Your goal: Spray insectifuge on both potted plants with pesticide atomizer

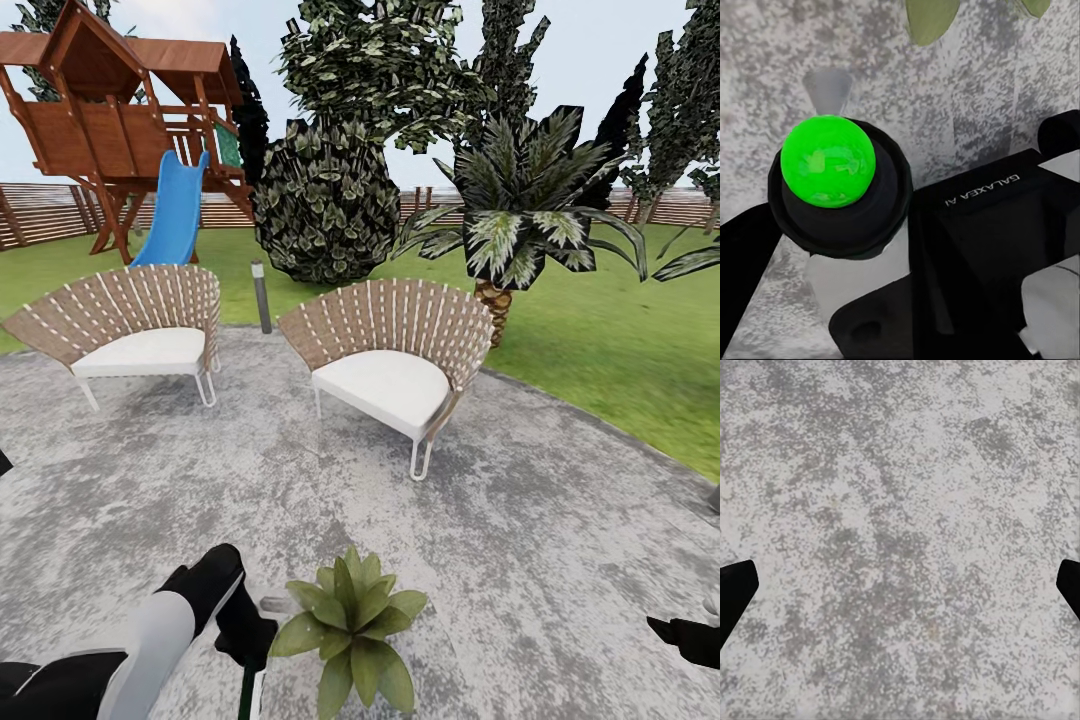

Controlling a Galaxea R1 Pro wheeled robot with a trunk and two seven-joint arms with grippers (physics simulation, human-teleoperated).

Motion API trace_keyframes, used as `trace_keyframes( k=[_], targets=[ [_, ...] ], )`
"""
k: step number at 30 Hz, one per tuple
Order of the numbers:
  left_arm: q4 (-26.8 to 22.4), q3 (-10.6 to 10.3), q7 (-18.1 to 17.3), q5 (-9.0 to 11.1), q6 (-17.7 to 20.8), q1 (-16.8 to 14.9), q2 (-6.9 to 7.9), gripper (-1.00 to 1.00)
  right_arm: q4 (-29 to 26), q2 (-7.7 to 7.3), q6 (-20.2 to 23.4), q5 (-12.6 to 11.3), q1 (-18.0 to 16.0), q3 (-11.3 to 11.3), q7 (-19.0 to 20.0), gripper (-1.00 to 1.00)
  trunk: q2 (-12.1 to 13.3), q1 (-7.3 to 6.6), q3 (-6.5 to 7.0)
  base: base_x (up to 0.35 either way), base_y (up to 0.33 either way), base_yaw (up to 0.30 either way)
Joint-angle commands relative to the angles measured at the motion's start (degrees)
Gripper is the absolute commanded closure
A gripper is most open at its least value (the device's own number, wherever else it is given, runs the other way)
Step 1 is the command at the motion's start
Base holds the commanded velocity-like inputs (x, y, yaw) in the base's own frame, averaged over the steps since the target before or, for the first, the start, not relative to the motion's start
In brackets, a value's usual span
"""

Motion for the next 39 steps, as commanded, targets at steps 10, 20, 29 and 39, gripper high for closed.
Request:
trace_keyframes(
  k=[10, 20, 29, 39],
  targets=[
    [-0.04, 0.46, -0.38, -0.23, 0.39, -0.01, 1.88, 1.0, -0.07, 0.0, 0.13, 0.37, -0.1, -0.09, 0.44, -1.0, -0.03, -0.01, -0.06, 0.0, 0.0, 0.0],
    [0.16, 0.37, -0.38, -0.15, 0.38, 0.21, 1.77, 1.0, -0.07, 0.0, 0.13, 0.38, -0.09, -0.09, 0.44, -1.0, -0.03, -0.01, -0.06, 0.0, 0.0, 0.0],
    [1.6, 0.11, -0.38, -0.22, 0.38, 0.42, 1.46, 1.0, -0.07, 0.0, 0.13, 0.39, -0.07, -0.09, 0.44, -1.0, -0.03, -0.01, -0.06, 0.0, 0.0, 0.0],
    [1.81, -0.05, -0.47, -0.23, 0.38, 0.41, 0.8, 1.0, -0.07, 0.0, 0.13, 0.4, -0.08, -0.09, 0.44, -1.0, -0.03, -0.01, -0.06, 0.0, 0.0, 0.0]
  ],
)
